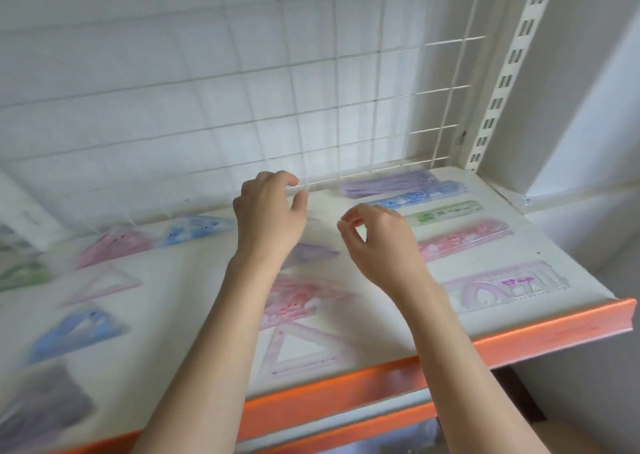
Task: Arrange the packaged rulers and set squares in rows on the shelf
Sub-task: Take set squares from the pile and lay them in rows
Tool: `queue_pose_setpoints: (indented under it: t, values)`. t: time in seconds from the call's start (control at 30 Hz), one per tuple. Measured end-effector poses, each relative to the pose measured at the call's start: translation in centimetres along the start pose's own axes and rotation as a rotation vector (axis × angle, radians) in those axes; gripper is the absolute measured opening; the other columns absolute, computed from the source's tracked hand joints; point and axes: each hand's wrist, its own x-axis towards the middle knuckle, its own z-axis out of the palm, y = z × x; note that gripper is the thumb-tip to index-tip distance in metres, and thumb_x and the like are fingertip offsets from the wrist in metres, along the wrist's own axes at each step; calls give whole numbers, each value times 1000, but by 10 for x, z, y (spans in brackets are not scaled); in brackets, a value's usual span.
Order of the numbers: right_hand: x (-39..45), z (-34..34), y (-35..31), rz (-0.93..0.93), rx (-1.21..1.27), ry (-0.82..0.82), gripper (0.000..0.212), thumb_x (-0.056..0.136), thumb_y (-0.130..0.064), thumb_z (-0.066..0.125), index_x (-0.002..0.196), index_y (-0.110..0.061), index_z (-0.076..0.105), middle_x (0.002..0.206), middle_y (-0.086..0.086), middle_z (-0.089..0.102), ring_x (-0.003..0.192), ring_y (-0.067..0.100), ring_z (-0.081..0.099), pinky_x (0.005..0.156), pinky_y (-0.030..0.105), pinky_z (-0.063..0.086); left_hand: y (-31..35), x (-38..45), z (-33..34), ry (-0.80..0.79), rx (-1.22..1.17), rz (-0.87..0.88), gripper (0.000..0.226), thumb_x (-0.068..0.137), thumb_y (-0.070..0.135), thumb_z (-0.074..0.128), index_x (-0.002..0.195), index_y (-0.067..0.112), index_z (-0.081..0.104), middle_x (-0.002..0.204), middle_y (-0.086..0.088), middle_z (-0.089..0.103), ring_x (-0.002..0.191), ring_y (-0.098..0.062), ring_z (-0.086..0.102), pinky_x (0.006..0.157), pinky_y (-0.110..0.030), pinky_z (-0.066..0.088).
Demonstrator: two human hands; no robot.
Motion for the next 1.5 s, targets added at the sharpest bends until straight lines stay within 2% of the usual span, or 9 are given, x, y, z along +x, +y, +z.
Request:
queue_pose_setpoints:
  t: [0.2, 0.3, 0.43, 0.57, 0.67, 0.87, 1.07, 1.3, 1.5]
  values:
    - [-24, 54, -78, -152, 13, -108, 23, 92, -30, 52, 103, -15, 65, 103, 5, 66, 103, 26, 55, 86, 38, 45, -79, -67, -63, 94, 99, -44, 36, 82, 31, 47, 106, 12, 65, 104, -10, 67, 101, -36, 58, 84, -40, 42]
    - [-45, 86, -124, -217, 30, -171, 22, 92, -29, 52, 104, -14, 65, 103, 6, 65, 102, 24, 56, 84, 36, 45, -123, -102, -94, 114, 140, -97, 31, 82, 27, 52, 104, 9, 65, 97, -12, 67, 94, -38, 59, 78, -42, 44]
    - [-79, 130, -184, -287, 84, -233, 21, 92, -27, 54, 103, -13, 66, 102, 6, 65, 100, 24, 57, 83, 34, 44, -182, -140, -136, 115, 129, -173, 23, 86, 21, 61, 107, 12, 63, 101, -9, 67, 97, -36, 57, 82, -41, 43]
    - [-115, 173, -243, -340, 113, -294, 20, 90, -25, 56, 102, -12, 67, 102, 8, 66, 100, 26, 57, 86, 34, 44, -240, -173, -180, 161, 142, -182, 26, 81, 23, 58, 102, 9, 64, 94, -11, 68, 88, -38, 60, 76, -44, 48]
    - [-140, 201, -279, -360, 128, -310, 20, 89, -23, 58, 101, -10, 68, 101, 11, 66, 99, 28, 59, 87, 37, 44, -278, -195, -204, 163, 122, -236, 25, 83, 19, 63, 105, 8, 64, 97, -11, 68, 92, -38, 60, 80, -45, 49]
    - [-174, 246, -330, -378, 108, -351, 21, 91, -24, 57, 103, -10, 66, 102, 10, 65, 99, 27, 57, 84, 34, 43, -333, -231, -235, 139, 68, -268, 28, 89, 22, 59, 113, 8, 61, 106, -8, 67, 103, -32, 57, 89, -43, 46]
    - [-184, 281, -369, -396, 67, -393, 23, 91, -27, 55, 106, -13, 66, 105, 7, 64, 102, 24, 56, 83, 30, 42, -375, -240, -262, 205, 39, -288, 24, 87, 16, 62, 109, 6, 63, 100, -8, 68, 97, -31, 59, 85, -40, 47]
    - [-168, 319, -418, -475, 81, -429, 25, 92, -28, 54, 106, -13, 67, 106, 8, 64, 104, 24, 57, 88, 31, 43, -419, -223, -289, 313, 92, -316, 19, 87, 12, 61, 104, 5, 64, 97, -9, 68, 94, -32, 59, 82, -43, 49]
    - [-150, 345, -452, -515, 81, -479, 27, 92, -31, 52, 109, -14, 65, 108, 5, 63, 106, 23, 55, 90, 34, 44, -457, -198, -310, 353, 120, -381, 20, 87, 14, 60, 105, 6, 64, 98, -7, 67, 97, -30, 58, 84, -40, 44]
